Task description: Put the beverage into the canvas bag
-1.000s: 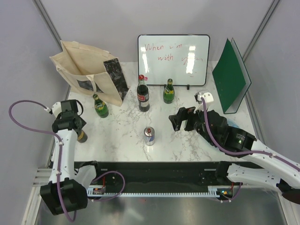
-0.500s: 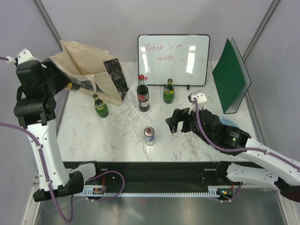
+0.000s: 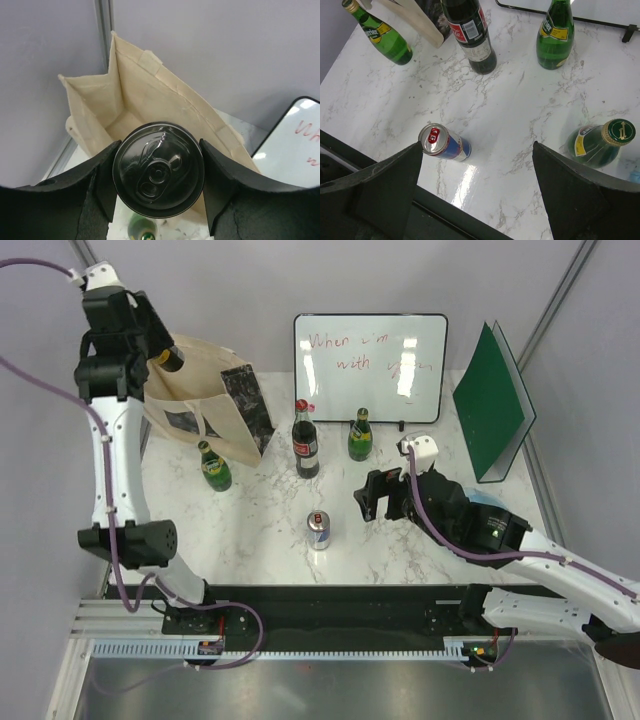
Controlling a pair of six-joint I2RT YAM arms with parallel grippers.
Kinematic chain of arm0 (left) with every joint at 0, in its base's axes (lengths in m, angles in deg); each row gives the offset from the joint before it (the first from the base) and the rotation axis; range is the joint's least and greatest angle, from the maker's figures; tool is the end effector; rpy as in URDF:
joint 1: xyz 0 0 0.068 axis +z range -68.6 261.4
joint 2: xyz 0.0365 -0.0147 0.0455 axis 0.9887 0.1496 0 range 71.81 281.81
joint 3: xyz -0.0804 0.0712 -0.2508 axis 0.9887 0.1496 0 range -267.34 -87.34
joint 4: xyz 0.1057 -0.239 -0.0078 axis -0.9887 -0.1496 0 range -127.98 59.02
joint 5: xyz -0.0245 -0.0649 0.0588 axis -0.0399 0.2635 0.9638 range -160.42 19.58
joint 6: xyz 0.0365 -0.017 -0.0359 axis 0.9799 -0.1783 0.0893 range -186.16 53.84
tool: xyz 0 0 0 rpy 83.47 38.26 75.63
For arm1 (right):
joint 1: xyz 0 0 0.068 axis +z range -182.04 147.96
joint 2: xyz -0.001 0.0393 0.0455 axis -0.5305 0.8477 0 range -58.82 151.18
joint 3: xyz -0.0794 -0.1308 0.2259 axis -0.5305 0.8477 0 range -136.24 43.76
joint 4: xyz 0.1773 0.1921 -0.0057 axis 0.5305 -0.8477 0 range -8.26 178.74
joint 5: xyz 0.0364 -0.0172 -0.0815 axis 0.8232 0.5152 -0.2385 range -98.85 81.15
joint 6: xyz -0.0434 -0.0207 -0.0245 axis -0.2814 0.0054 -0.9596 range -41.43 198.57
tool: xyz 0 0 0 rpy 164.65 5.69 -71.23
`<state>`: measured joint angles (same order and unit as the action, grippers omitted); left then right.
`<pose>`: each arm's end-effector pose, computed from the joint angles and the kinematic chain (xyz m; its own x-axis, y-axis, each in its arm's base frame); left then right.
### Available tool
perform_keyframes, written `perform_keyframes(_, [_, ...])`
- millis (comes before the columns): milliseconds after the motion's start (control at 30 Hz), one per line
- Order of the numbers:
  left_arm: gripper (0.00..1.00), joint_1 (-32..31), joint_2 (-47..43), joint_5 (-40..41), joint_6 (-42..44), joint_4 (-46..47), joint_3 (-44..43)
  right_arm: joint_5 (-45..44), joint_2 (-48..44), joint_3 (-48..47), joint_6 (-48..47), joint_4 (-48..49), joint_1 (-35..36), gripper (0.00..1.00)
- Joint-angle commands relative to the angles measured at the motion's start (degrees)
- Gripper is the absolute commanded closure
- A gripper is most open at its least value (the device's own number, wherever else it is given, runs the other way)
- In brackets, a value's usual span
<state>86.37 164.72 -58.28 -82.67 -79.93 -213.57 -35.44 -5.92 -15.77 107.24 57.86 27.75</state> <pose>0.3081 0.0342 0.5326 -0.1758 -0.2941 -0.9395 -0.3510 0.9103 -0.2193 0.1112 0.1593 0.3686 -0.4536 0.0737 -0.8882 -0.3987 0.8745 0.2761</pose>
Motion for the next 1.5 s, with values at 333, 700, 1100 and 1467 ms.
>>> perform_keyframes(333, [0.98,-3.7,13.9,15.2,8.9,18.3,0.4,-3.8,4.1,-2.5,-2.7,-0.6,0.2,0.02])
perform_keyframes(700, [0.98,-11.0,12.1,17.9,10.2,29.5,7.3,-2.0,6.2,-0.6,-3.4,2.8,0.2,0.02])
perform_keyframes(1100, [0.98,-7.7,17.0,18.0,2.9,30.6,11.4,-3.0,4.1,1.1,-4.3,3.3,0.2,0.02])
perform_keyframes(1467, [0.98,-5.1,14.9,21.3,-0.1,31.8,16.7,-2.7,7.0,-0.3,-5.1,4.1,0.2,0.02])
